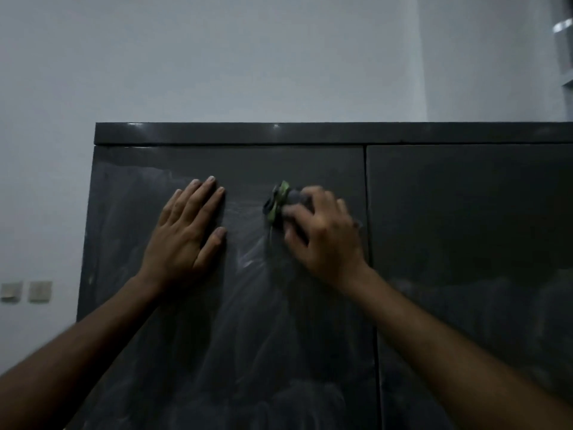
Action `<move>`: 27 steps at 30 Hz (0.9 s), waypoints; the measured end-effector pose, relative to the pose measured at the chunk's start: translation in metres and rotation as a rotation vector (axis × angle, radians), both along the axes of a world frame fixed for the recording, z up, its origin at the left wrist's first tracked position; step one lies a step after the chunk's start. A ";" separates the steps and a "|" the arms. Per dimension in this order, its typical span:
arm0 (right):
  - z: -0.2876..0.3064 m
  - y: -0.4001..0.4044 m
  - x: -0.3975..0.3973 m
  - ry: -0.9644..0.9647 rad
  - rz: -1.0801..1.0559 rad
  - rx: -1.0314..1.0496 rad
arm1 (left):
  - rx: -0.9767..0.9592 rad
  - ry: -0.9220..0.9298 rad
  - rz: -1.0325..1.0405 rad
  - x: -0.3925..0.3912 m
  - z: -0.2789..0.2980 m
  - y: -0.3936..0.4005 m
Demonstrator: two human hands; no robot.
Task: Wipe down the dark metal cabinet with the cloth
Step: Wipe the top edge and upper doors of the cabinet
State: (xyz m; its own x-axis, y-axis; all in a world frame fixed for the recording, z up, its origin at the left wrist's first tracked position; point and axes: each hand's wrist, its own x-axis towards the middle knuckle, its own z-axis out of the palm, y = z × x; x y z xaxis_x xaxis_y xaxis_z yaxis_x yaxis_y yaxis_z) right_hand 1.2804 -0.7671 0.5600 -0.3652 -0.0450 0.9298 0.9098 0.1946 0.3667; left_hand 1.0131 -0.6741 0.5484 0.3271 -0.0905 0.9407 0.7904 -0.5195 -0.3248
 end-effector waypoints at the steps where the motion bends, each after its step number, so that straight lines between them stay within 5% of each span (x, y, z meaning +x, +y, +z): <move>1: -0.016 -0.001 0.002 -0.128 -0.002 -0.048 | 0.003 0.001 -0.003 0.000 0.000 0.000; 4: -0.027 -0.013 0.028 -0.237 -0.032 -0.070 | 0.001 0.004 0.000 0.003 -0.001 0.002; 9: 0.028 -0.006 -0.004 0.327 -0.027 0.111 | 0.015 0.006 0.004 0.001 -0.001 0.007; 16: -0.036 -0.001 -0.015 -0.260 -0.074 -0.143 | 0.024 0.013 -0.024 0.000 0.000 0.007; 22: 0.023 0.008 -0.050 0.347 -0.071 0.101 | 0.013 0.012 -0.025 -0.001 -0.001 0.005; 27: -0.025 0.011 -0.072 -0.081 -0.069 -0.073 | -0.076 0.142 -0.122 -0.016 0.002 -0.009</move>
State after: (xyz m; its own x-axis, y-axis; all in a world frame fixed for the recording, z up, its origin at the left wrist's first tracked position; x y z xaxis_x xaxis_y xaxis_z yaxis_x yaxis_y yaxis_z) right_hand 1.2084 -0.7558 0.5349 -0.4394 0.0497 0.8969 0.8897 0.1619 0.4269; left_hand 0.9972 -0.6831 0.5499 0.4476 -0.0676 0.8917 0.6693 -0.6359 -0.3842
